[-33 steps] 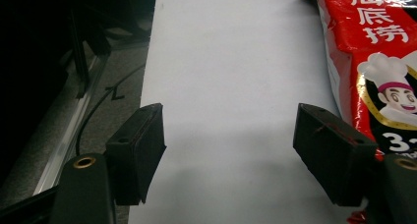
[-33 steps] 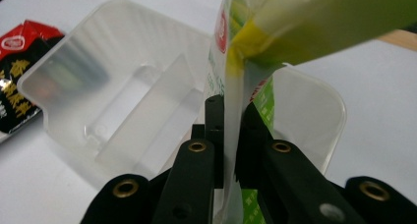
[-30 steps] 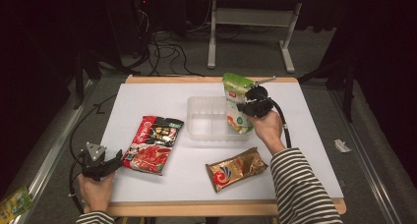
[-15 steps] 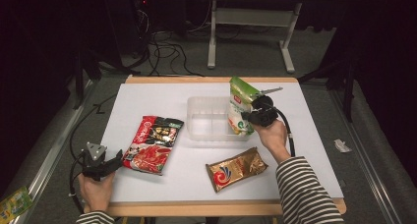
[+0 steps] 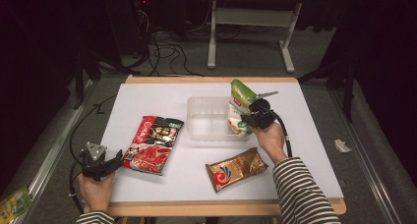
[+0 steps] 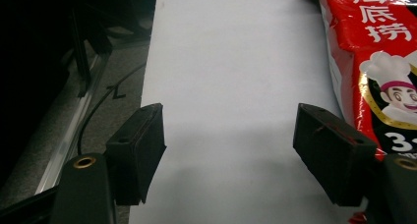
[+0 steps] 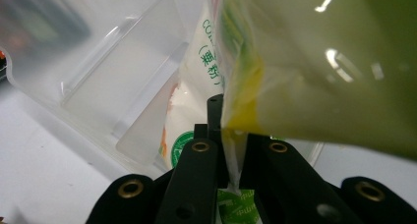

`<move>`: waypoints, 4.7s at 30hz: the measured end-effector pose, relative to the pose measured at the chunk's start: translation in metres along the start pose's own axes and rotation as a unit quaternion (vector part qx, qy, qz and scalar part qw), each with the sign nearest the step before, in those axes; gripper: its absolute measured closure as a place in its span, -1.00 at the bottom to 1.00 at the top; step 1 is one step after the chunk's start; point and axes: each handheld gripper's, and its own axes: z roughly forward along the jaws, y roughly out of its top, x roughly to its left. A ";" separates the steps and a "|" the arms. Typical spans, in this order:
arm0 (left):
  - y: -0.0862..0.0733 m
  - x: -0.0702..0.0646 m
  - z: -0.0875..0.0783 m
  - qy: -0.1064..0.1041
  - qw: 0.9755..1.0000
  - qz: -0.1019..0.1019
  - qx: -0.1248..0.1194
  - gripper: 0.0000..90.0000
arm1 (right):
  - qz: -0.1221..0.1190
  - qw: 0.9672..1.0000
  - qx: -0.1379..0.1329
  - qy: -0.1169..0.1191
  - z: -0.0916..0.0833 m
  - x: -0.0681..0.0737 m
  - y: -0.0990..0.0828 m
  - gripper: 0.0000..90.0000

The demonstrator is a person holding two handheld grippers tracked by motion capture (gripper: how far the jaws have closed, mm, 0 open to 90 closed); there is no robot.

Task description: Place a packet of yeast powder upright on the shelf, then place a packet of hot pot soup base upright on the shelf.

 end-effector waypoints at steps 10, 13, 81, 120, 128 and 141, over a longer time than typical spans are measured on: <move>0.000 0.000 0.000 0.000 1.000 0.002 0.003 -0.38 | 0.021 1.000 -0.004 0.011 0.001 -0.006 0.000 0.71; 0.000 0.000 0.000 0.000 1.000 0.003 0.004 -0.38 | 0.026 1.000 -0.008 0.013 -0.005 -0.007 0.002 0.47; 0.001 0.000 0.002 0.000 1.000 0.003 0.014 -0.35 | 0.032 0.997 -0.065 0.009 -0.054 -0.017 -0.045 0.26; 0.001 0.000 0.002 0.001 1.000 0.004 0.013 -0.35 | 0.072 0.995 -0.036 0.052 -0.068 -0.009 -0.150 0.11; 0.001 0.000 0.002 0.000 1.000 0.004 0.013 -0.35 | 0.069 0.995 -0.034 0.059 -0.068 -0.003 -0.153 0.07; 0.001 0.000 0.002 0.001 1.000 0.004 0.011 -0.35 | 0.072 0.995 -0.017 0.072 -0.048 0.002 -0.151 0.03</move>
